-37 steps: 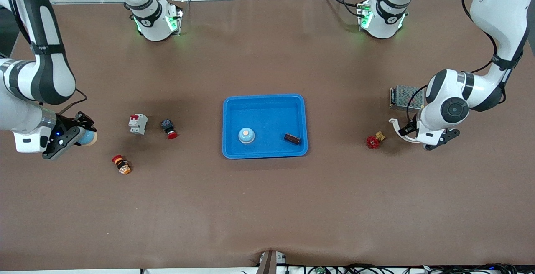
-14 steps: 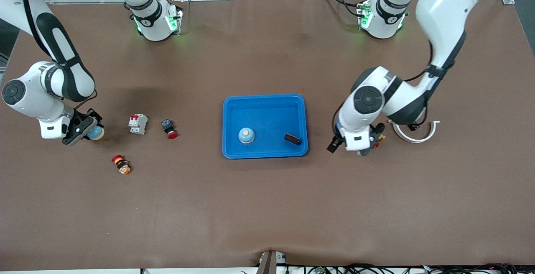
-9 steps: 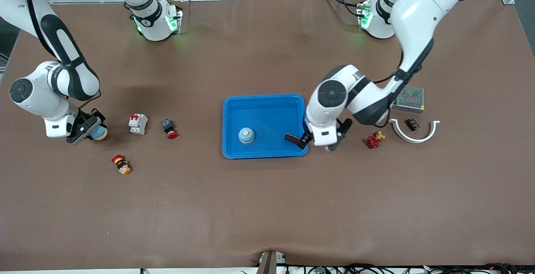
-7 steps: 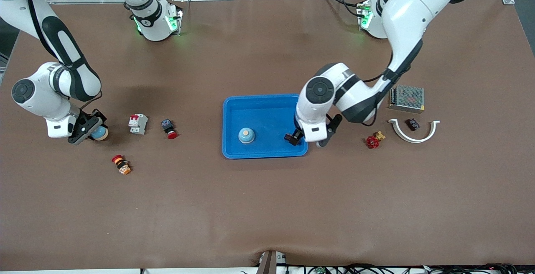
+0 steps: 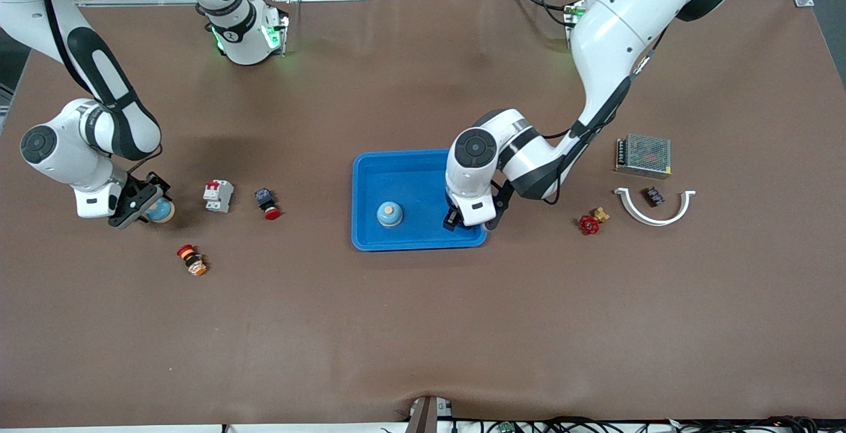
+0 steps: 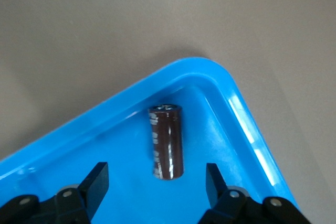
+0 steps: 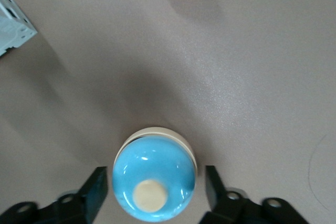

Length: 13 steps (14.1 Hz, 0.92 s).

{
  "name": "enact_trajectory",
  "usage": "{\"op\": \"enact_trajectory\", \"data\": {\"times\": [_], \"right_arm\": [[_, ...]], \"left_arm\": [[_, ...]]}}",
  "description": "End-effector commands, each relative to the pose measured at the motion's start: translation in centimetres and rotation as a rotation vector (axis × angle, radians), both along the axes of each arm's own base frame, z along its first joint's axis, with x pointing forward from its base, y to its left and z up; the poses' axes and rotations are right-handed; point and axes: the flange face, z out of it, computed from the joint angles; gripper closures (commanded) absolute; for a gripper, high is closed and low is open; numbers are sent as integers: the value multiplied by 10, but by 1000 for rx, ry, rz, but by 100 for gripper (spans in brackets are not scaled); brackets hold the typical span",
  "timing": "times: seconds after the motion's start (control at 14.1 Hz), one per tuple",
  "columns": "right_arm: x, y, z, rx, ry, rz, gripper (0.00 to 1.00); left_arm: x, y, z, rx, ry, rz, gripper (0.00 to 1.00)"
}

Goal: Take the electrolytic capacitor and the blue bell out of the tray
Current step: 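Grasp the second capacitor with the left gripper while the right gripper releases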

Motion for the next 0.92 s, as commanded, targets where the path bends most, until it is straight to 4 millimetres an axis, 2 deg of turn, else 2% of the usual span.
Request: {"op": "enact_trajectory", "data": {"times": [0.0,0.14,0.21,0.36,0.43,0.5,0.64,0.71,0.85], "right_arm": [[-1,-3,5,-1,-8,-10,0],[5,4,15,-3,-19,-6,0],[10,9,27,-1,-13,-9,0],[24,33,55,14,62,-49,0],[31,47,73,16,105,-79,0],[40,68,95,12,128,-112,0],[54,114,138,-4,161,-191,0],[63,144,158,-15,180,-234,0],[81,202,198,-34,182,-342,0]], "left_arm": [[5,-7,-15,-5,-17,52,28],[6,-4,-21,-3,-9,52,43],[6,-5,-21,-3,-8,52,51],[6,-5,-19,-5,-10,51,62],[9,-2,-17,-6,-13,57,76],[14,3,-14,-8,-18,65,100],[13,0,-7,-11,-25,58,100],[14,2,-4,-8,-26,58,100],[19,4,15,-2,-46,31,100]]}}
